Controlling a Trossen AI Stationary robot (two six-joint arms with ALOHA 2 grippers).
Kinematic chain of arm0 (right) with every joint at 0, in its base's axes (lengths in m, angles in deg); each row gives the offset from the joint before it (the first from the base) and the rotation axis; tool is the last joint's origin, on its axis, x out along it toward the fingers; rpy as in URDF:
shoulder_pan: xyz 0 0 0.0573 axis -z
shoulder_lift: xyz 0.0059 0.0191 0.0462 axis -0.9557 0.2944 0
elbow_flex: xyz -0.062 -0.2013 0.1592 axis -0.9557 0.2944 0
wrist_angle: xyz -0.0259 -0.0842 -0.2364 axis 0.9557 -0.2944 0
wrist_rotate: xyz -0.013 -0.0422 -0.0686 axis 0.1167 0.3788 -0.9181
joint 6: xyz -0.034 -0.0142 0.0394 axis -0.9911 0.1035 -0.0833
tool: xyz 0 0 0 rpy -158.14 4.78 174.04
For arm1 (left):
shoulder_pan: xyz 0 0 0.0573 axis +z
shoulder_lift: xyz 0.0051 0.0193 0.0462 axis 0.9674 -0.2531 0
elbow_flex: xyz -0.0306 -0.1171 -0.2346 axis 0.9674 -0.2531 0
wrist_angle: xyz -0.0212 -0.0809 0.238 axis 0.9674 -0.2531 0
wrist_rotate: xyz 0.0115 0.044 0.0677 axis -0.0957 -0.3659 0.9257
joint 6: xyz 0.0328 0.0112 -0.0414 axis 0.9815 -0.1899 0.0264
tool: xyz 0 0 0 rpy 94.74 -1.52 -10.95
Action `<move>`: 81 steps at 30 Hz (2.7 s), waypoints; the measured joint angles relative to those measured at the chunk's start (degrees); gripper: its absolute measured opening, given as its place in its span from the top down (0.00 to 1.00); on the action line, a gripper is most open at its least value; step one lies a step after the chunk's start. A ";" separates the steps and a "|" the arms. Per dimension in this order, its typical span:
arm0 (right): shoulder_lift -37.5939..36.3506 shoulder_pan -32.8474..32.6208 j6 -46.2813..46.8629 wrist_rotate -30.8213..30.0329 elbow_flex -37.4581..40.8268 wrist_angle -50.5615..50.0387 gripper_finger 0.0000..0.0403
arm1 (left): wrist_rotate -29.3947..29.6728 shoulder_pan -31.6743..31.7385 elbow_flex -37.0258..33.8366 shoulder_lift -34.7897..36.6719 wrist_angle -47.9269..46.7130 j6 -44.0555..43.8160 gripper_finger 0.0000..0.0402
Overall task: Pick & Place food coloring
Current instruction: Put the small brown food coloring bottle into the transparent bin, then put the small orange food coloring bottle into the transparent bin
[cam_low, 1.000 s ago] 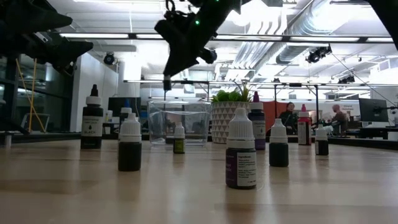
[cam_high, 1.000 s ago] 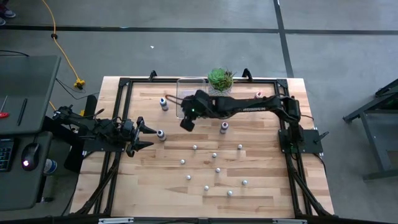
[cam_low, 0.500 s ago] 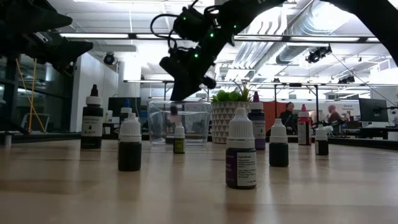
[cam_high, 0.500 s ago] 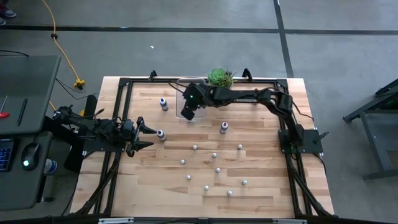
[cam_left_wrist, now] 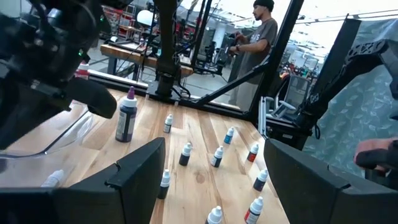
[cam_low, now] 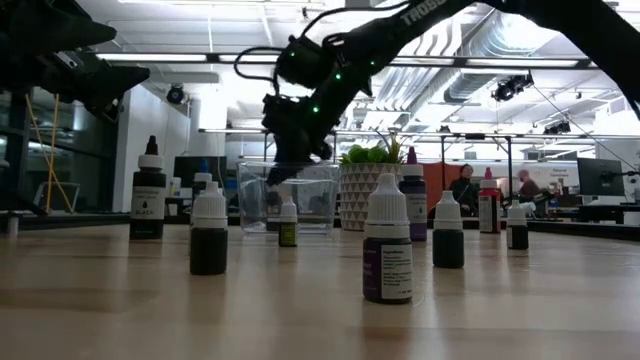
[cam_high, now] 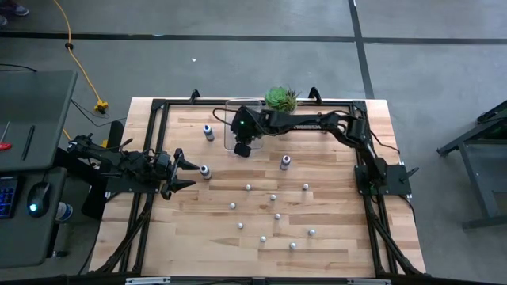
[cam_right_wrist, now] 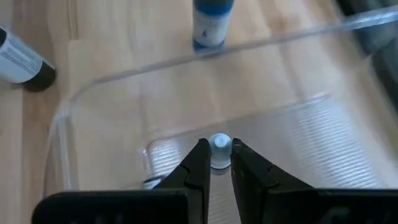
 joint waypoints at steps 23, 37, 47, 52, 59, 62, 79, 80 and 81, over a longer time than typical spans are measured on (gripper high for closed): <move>3.24 0.73 1.61 6.95 -0.06 3.85 0.87 | -0.02 0.00 0.00 0.00 0.02 0.00 0.32; 3.56 0.68 1.62 8.11 -0.06 4.41 0.86 | 0.00 0.01 0.00 0.00 0.02 0.00 0.32; 3.56 0.68 1.63 9.02 -0.06 4.21 0.83 | 0.00 0.00 0.00 0.00 0.02 0.00 0.32; 3.56 0.68 1.63 9.06 -0.06 4.12 0.76 | -0.02 0.00 0.00 0.00 0.02 0.00 0.32; 3.56 0.68 1.67 8.98 -0.06 4.12 0.70 | -0.02 0.00 0.00 0.00 0.02 0.00 0.32; 3.56 0.68 1.67 8.01 -0.06 4.14 0.70 | 0.00 0.01 0.00 0.00 0.02 0.00 0.32; 2.08 -0.90 0.22 1.32 -15.62 -13.11 0.69 | 0.00 0.00 0.00 0.02 0.02 0.00 0.32; 2.08 -1.36 -0.30 0.94 -17.33 -16.19 0.69 | 0.00 0.00 0.00 0.02 0.02 0.00 0.32; 2.10 -1.86 -0.94 0.76 -18.94 -19.12 0.69 | 0.00 0.00 0.00 0.00 0.02 0.00 0.32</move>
